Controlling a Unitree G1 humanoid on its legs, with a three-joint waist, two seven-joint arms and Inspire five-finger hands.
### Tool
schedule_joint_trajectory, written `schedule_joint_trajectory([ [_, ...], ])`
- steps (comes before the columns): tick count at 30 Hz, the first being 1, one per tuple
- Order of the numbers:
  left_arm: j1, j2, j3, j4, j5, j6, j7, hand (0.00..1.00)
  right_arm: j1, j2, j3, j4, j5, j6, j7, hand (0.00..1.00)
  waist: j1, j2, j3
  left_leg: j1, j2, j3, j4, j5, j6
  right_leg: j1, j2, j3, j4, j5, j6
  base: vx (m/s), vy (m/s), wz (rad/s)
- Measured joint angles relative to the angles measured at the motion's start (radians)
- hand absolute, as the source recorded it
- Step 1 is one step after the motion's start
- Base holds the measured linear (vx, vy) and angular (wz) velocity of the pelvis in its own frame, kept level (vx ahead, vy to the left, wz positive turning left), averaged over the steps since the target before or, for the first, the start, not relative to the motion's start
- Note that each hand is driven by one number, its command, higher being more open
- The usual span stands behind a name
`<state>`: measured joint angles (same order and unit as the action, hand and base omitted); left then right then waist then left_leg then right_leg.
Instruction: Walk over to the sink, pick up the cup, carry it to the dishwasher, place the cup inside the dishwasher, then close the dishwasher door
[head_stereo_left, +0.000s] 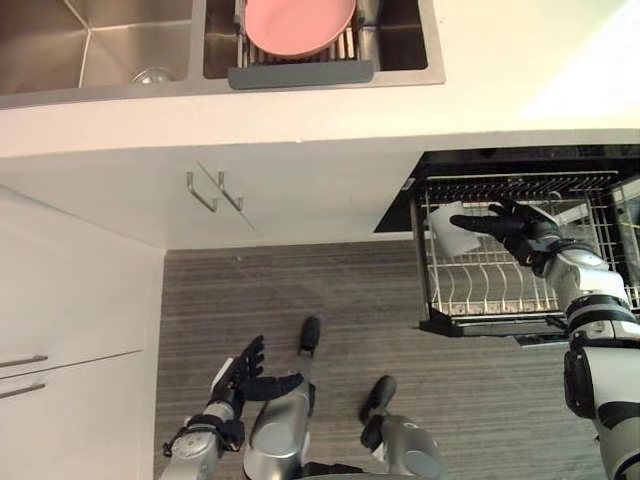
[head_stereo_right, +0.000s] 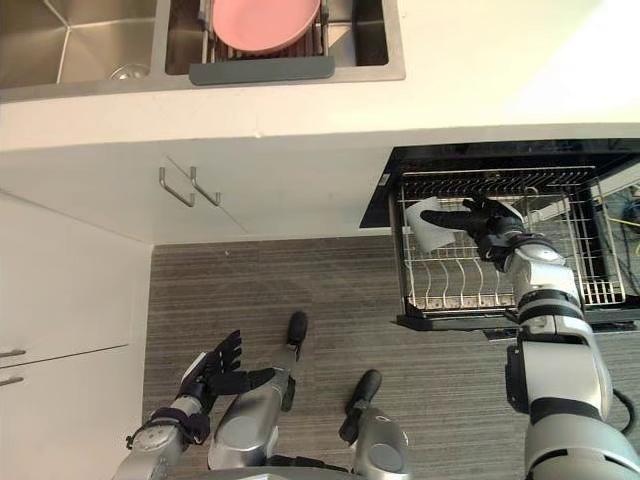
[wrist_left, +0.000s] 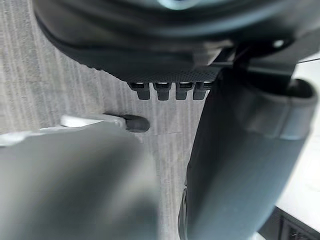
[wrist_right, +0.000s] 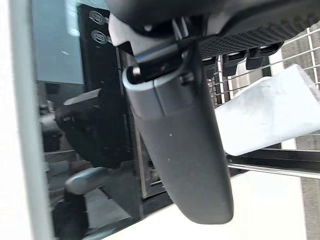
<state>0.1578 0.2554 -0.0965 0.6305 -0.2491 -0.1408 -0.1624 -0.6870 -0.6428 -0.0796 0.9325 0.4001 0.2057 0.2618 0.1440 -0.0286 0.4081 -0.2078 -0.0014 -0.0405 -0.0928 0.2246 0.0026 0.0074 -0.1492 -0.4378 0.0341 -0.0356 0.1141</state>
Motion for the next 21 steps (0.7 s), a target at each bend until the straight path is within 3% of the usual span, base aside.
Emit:
schedule_joint_trajectory([
  [2, 0.010, -0.008, 0.041, 0.036, 0.017, -0.014, 0.019, 1.00, 0.113, 0.046, -0.039, -0.154, 0.042, -0.007, -0.022, 1.00, -0.023, -0.030, -0.028, 0.015, -0.003, 0.006, 0.000, -0.009, -0.001, 0.016, -0.002, 0.004, -0.007, -0.002, 0.003, 0.06, -0.027, -0.07],
  [5, 0.017, -0.042, 0.112, 0.096, 0.015, -0.021, 0.048, 1.00, 0.261, 0.126, -0.115, -0.374, 0.089, -0.023, -0.053, 1.00, -0.049, -0.046, -0.064, 0.043, -0.005, 0.030, 0.000, -0.022, 0.001, 0.033, -0.009, 0.029, -0.009, -0.003, 0.006, 0.06, -0.008, -0.23],
  [6, 0.022, -0.073, 0.175, 0.143, -0.010, -0.019, 0.058, 1.00, 0.368, 0.201, -0.163, -0.520, 0.120, -0.046, -0.066, 1.00, -0.067, -0.052, -0.099, 0.057, -0.005, 0.045, 0.000, -0.030, 0.002, 0.041, -0.012, 0.042, -0.015, -0.003, 0.008, 0.03, 0.003, -0.29],
  [7, 0.025, -0.081, 0.193, 0.153, -0.016, -0.019, 0.060, 1.00, 0.390, 0.222, -0.172, -0.551, 0.123, -0.051, -0.067, 1.00, -0.072, -0.053, -0.107, 0.061, -0.005, 0.050, 0.000, -0.032, 0.002, 0.042, -0.012, 0.047, -0.016, -0.003, 0.008, 0.04, 0.001, -0.35],
  [9, 0.063, -0.134, 0.290, 0.196, -0.053, -0.018, 0.099, 1.00, 0.578, 0.386, -0.200, -0.785, 0.129, -0.095, -0.061, 1.00, -0.111, -0.058, -0.166, 0.090, 0.001, 0.082, 0.000, -0.052, -0.002, 0.052, -0.013, 0.084, -0.018, -0.005, 0.008, 0.02, -0.011, -0.44],
  [12, 0.115, -0.162, 0.317, 0.206, -0.066, -0.026, 0.158, 1.00, 0.779, 0.555, -0.199, -0.955, 0.129, -0.158, -0.012, 1.00, -0.147, -0.055, -0.214, 0.130, 0.015, 0.122, -0.001, -0.071, -0.013, 0.068, -0.007, 0.127, -0.017, -0.013, 0.000, 0.01, -0.030, -0.45],
  [14, 0.131, -0.169, 0.316, 0.210, -0.070, -0.038, 0.176, 1.00, 0.852, 0.600, -0.191, -0.981, 0.129, -0.182, 0.010, 1.00, -0.163, -0.053, -0.230, 0.152, 0.023, 0.135, -0.001, -0.075, -0.017, 0.082, -0.001, 0.140, -0.017, -0.018, -0.001, -0.03, -0.033, -0.27],
  [16, 0.137, -0.172, 0.312, 0.210, -0.136, -0.043, 0.132, 1.00, 0.889, 0.612, -0.189, -0.984, 0.130, -0.201, 0.031, 1.00, -0.165, -0.048, -0.237, 0.167, 0.028, 0.140, -0.001, -0.076, -0.018, 0.093, 0.004, 0.148, -0.017, -0.024, -0.004, -0.05, -0.025, -0.12],
  [21, 0.168, -0.180, 0.282, 0.211, -0.202, -0.059, 0.076, 1.00, 0.895, 0.599, -0.152, -1.049, 0.130, -0.244, 0.116, 1.00, -0.158, -0.008, -0.269, 0.173, 0.030, 0.129, 0.000, -0.074, -0.020, 0.112, 0.006, 0.136, -0.015, -0.023, -0.005, -0.03, -0.006, 0.06],
])
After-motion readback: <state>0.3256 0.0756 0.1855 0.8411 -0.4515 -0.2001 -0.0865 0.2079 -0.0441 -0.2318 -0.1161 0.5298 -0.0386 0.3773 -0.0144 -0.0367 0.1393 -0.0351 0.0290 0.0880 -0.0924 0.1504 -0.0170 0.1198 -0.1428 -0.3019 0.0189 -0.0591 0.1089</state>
